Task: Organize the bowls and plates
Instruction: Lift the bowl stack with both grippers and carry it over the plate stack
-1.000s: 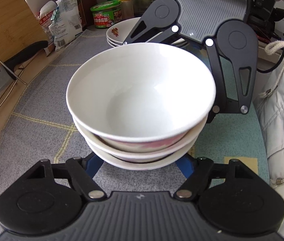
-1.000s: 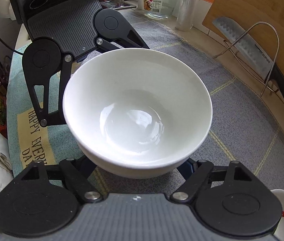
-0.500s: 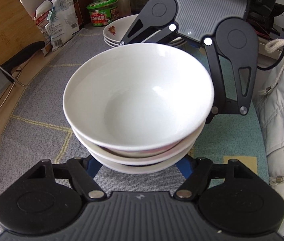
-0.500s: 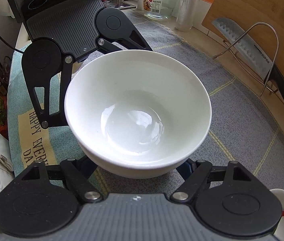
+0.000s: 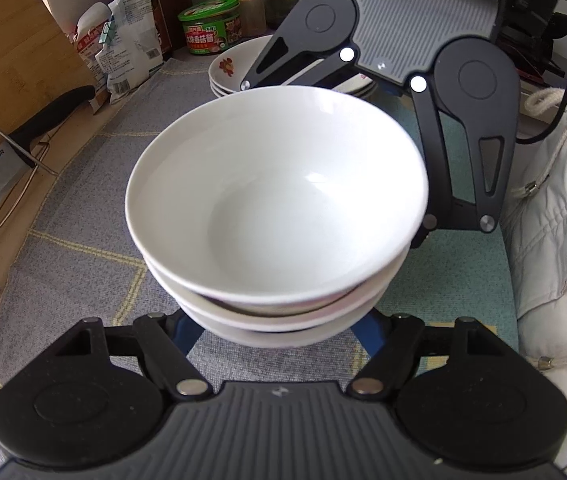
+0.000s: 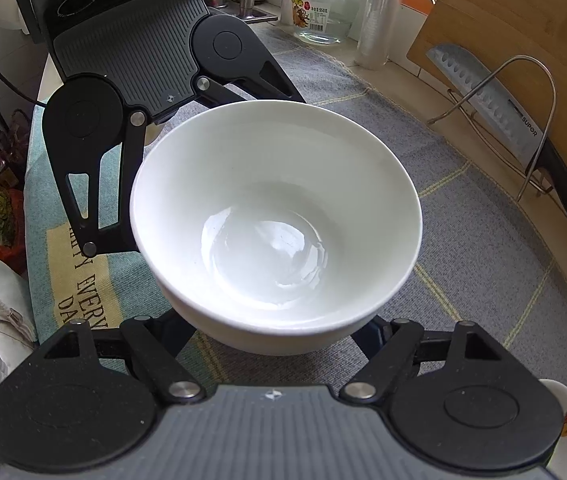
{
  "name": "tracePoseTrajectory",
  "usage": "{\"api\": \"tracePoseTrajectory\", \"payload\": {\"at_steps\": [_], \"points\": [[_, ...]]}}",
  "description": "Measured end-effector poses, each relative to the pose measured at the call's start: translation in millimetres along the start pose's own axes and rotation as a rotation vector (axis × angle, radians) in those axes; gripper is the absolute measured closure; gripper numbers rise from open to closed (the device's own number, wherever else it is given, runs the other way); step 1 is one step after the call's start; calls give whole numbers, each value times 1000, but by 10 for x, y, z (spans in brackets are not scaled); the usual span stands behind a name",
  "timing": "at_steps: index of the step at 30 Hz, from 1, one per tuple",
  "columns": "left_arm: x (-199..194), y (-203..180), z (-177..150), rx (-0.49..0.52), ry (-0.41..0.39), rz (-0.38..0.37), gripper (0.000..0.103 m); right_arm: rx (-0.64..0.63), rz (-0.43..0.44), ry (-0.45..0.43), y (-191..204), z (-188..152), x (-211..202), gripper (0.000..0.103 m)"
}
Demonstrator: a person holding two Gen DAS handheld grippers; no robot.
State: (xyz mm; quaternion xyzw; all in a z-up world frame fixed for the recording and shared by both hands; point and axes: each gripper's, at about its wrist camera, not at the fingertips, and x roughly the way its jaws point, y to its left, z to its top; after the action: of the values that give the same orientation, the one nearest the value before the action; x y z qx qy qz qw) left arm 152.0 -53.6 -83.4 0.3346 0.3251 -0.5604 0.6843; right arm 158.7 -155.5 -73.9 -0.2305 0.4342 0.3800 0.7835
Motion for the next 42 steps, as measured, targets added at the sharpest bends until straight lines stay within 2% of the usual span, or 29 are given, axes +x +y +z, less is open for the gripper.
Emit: {"api": "tracePoseTrajectory", "payload": {"at_steps": [12, 17, 29, 34, 42], "points": [[-8, -149, 340, -5, 0, 27, 27, -26, -11, -32, -98, -153, -455, 18], [71, -204, 670, 43, -24, 23, 27, -4, -41, -35, -274, -316, -690, 18], [507, -147, 1487, 167, -86, -11, 27, 75, -175, -12, -748, -839, -1216, 18], [744, -145, 1664, 197, -89, -22, 27, 116, -198, 9, -915, -1043, -1233, 18], [1049, -102, 1747, 175, -69, -52, 27, 142, -204, 51, -1058, -1233, -1119, 18]]}}
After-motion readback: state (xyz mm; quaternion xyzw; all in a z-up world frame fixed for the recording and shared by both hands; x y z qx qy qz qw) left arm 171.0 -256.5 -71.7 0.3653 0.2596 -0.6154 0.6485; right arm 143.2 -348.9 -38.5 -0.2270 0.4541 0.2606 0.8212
